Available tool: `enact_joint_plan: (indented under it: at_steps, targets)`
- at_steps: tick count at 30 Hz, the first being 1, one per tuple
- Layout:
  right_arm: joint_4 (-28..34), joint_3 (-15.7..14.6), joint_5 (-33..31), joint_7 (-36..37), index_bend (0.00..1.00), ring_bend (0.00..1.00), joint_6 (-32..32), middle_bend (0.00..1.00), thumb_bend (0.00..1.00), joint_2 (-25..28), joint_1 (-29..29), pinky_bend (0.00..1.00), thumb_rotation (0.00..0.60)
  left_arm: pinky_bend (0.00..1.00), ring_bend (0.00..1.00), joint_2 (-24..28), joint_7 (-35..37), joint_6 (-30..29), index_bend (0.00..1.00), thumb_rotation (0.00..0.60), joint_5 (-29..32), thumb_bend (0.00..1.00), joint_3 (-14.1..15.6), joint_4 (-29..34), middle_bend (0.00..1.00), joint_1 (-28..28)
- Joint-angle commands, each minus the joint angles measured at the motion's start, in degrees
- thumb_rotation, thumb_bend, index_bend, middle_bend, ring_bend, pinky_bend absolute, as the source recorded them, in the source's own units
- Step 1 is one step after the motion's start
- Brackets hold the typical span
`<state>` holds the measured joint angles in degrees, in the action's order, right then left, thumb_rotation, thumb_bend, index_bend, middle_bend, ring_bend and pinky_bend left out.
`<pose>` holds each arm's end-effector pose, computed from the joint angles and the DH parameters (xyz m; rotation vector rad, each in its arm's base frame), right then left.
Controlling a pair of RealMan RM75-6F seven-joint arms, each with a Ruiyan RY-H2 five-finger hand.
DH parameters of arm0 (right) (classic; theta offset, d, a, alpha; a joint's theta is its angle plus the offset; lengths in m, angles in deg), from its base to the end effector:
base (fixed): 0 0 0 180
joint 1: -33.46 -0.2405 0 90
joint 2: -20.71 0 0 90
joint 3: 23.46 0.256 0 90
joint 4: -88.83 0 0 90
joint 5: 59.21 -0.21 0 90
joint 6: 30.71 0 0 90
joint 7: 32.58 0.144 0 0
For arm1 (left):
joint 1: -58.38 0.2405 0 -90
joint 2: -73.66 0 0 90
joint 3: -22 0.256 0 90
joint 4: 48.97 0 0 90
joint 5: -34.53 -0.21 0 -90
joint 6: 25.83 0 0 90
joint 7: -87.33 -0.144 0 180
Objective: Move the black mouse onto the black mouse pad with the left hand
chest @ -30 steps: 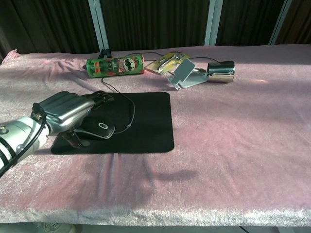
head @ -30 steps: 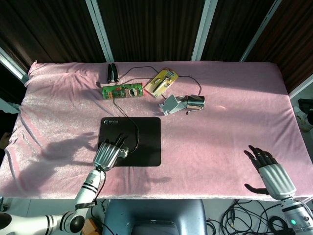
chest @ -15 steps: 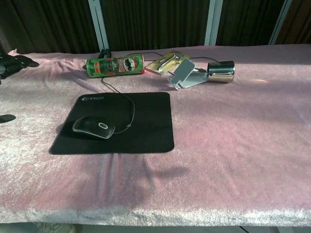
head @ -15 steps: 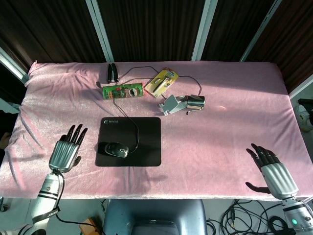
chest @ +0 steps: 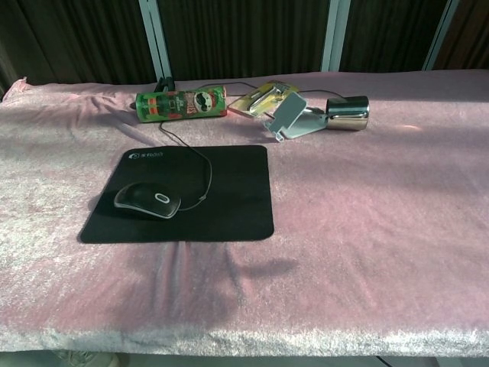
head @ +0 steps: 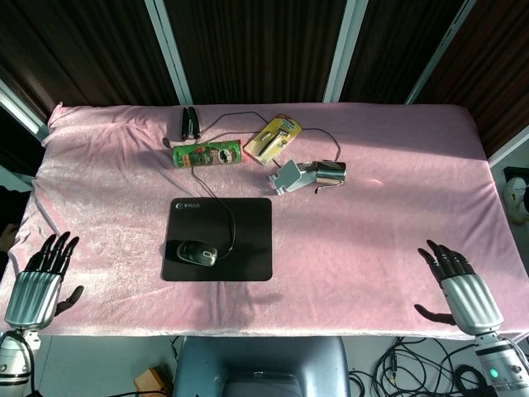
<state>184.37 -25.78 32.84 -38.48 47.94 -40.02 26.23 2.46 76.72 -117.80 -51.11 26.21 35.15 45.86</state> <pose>-0.2982 -0.1703 0.1406 1.6492 -0.8854 0.7759 -0.3052 0.1991 0.1318 -1.5097 -0.6477 -0.8467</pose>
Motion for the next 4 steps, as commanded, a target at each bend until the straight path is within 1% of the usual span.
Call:
enact_joint_plan:
  at_steps: [1,4]
  targets:
    - [0.04,-0.10,0.06,0.00,0.08,0.11,0.00,0.07,0.29,0.08,0.08,0.25,0.600,0.26,0.02,0.05,-0.21,1.12,0.03,0.600,0.04,0.22,-0.07,-0.03,0.04,0.39]
    - [0.01,-0.03,-0.02,0.08,0.08,0.11,0.05,0.07,0.29,0.11,0.10,0.25,0.600,0.26,0.02,0.14,-0.96,2.48,0.04,0.600,0.50,0.23,-0.41,0.24,0.04,0.56]
